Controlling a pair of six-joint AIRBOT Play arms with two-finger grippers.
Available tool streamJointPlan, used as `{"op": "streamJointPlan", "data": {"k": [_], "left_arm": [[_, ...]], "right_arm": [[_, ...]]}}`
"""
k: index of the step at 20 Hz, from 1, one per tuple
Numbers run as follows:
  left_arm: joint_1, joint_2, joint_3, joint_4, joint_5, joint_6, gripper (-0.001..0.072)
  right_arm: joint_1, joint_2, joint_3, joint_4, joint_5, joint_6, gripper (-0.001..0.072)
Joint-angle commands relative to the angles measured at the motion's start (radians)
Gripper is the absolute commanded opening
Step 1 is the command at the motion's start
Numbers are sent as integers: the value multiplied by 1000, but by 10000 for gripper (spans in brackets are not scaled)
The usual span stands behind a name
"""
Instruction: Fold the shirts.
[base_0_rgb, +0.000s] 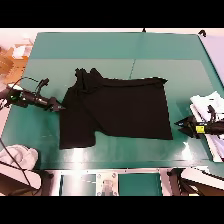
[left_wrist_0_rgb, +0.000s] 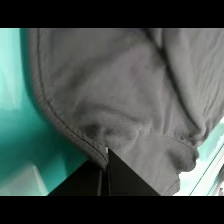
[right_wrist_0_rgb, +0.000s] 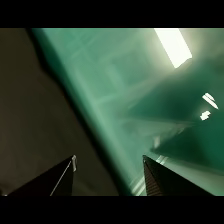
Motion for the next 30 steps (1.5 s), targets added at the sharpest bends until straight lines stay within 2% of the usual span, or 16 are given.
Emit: {"op": "streamJointPlan", "data": {"k": [1, 6, 8, 9, 11, 13, 14, 18, 21, 26, 28, 30], "left_arm": [[-4, 0, 41, 3, -35, -3, 24], [-4, 0, 44, 5, -42, -2, 24], [-4, 0, 44, 4, -42, -2, 24], [-4, 0, 44, 4, -42, -2, 24], [-4, 0, 44, -2, -41, -2, 23], [-4, 10, 55, -26, -60, -2, 23], [-4, 27, 76, -39, -73, -3, 23], [-4, 231, 220, -201, -112, -31, 23], [-4, 486, 396, -342, -46, -30, 23], [-4, 911, 626, -319, 360, -30, 23], [-4, 1027, 667, -288, 444, -37, 23], [-4, 1103, 671, -243, 486, -82, 23]], "right_arm": [[57, -24, -40, -19, -3, 6, 504], [150, -71, -58, -31, 52, 6, 499], [154, -72, -58, -30, 48, 5, 482], [154, -72, -58, -28, 48, 2, 451], [154, -72, -58, -23, 49, -2, 319], [155, -71, -49, 27, 92, -37, 61], [156, -69, -29, 76, 125, -51, 20], [163, 57, 199, 310, 260, -73, 19], [159, 224, 516, 515, 266, -68, 19], [159, 409, 1070, 530, 27, 35, 18], [159, 466, 1179, 519, -58, 63, 19], [159, 522, 1217, 480, -126, 63, 19]]}}
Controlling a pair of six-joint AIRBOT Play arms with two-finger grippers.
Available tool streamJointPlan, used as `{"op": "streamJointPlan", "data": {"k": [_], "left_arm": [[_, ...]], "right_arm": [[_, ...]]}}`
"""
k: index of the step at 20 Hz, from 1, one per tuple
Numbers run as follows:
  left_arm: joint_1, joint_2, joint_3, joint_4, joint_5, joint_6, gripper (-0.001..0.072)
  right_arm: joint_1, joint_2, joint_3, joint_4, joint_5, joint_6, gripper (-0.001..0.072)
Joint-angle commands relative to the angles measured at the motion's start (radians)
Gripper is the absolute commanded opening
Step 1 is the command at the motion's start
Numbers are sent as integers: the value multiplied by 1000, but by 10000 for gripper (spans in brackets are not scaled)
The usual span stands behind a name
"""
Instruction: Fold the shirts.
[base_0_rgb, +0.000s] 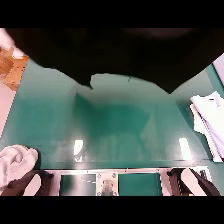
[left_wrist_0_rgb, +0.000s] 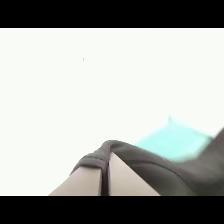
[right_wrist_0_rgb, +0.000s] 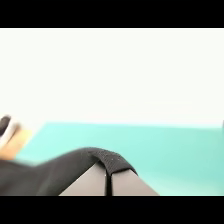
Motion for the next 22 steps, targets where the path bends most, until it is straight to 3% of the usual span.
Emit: {"op": "streamJointPlan", "data": {"k": [1, 6, 8, 10, 13, 16, 18, 22], "left_arm": [[1, 164, 47, 84, 150, -66, 24], [1, 134, 28, 333, 59, -306, 24], [1, 84, -33, 325, -29, -312, 24], [1, 3, -139, 251, -130, -311, 24], [0, -143, -348, 95, -158, -216, 24], [-67, -332, -541, 66, -14, -94, 24], [-150, -509, -583, 69, 110, -12, 24], [-182, -796, -520, 9, 285, -16, 24]], "right_arm": [[0, 108, 130, -61, -161, 31, 19], [1, 128, 74, -217, -148, 87, 19], [3, 112, -56, -161, -148, 83, 19], [36, 96, -222, -116, -146, 14, 19], [171, 23, -464, -123, -211, -63, 19], [286, -142, -648, -129, -384, -87, 19], [328, -304, -676, -125, -481, -87, 19], [325, -658, -556, -9, -562, -87, 19]]}}
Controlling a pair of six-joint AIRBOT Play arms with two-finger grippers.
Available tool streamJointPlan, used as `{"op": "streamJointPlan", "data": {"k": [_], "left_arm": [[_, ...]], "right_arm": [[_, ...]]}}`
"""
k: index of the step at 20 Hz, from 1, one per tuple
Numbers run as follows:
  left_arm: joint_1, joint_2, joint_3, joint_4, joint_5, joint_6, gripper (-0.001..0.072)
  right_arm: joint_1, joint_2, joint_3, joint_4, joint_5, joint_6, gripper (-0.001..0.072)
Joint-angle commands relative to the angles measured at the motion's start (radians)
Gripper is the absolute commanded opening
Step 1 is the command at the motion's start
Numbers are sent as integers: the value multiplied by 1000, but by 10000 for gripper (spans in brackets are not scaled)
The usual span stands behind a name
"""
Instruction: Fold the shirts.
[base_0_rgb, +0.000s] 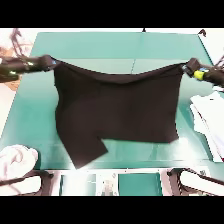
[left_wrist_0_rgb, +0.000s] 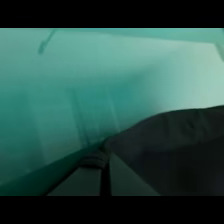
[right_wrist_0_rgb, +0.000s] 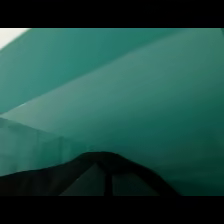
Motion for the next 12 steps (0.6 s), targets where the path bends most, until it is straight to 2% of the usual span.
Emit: {"op": "streamJointPlan", "data": {"k": [1, 5, 8, 12], "left_arm": [[-16, -217, 45, -49, 132, 24, 23], [7, -266, 151, -47, 159, 10, 23], [7, -266, 162, -18, 142, 8, 23], [8, -266, 162, 253, 7, -114, 23]], "right_arm": [[5, -283, 104, 81, -57, -7, 19], [-17, -447, 321, 88, 28, 18, 19], [-30, -468, 357, 79, 101, 26, 19], [-83, -468, 357, -96, 266, 57, 19]]}}
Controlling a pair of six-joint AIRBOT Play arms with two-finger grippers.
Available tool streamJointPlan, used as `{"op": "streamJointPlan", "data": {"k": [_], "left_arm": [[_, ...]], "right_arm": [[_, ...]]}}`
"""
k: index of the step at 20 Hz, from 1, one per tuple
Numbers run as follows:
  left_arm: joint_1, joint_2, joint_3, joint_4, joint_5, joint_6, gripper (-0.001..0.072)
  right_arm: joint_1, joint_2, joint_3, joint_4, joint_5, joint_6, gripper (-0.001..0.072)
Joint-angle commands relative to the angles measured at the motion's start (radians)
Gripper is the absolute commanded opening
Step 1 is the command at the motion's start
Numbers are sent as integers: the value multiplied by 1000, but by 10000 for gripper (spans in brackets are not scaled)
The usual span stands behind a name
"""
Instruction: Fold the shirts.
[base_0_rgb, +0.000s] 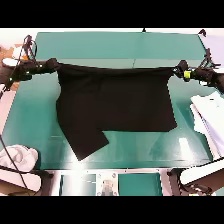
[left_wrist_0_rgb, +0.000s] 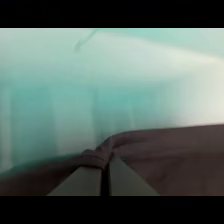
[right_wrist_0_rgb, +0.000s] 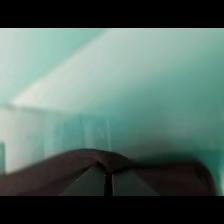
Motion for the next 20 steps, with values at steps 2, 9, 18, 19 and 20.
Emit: {"op": "streamJointPlan", "data": {"k": [2, 9, 18, 19, 20], "left_arm": [[1, -7, 7, 287, -154, -124, 24], [0, -24, -21, 410, -293, -155, 23], [0, -76, -44, 347, -330, -164, 118], [0, -75, -29, 349, -373, -187, 480], [1, -75, -7, 354, -427, -228, 641]], "right_arm": [[-50, -16, 10, -192, 188, 31, 19], [-54, -27, -62, -304, 207, 50, 19], [-52, -54, -67, -305, 253, 70, 173], [-59, -52, -55, -305, 289, 92, 174], [-74, -43, -40, -305, 333, 115, 179]]}}
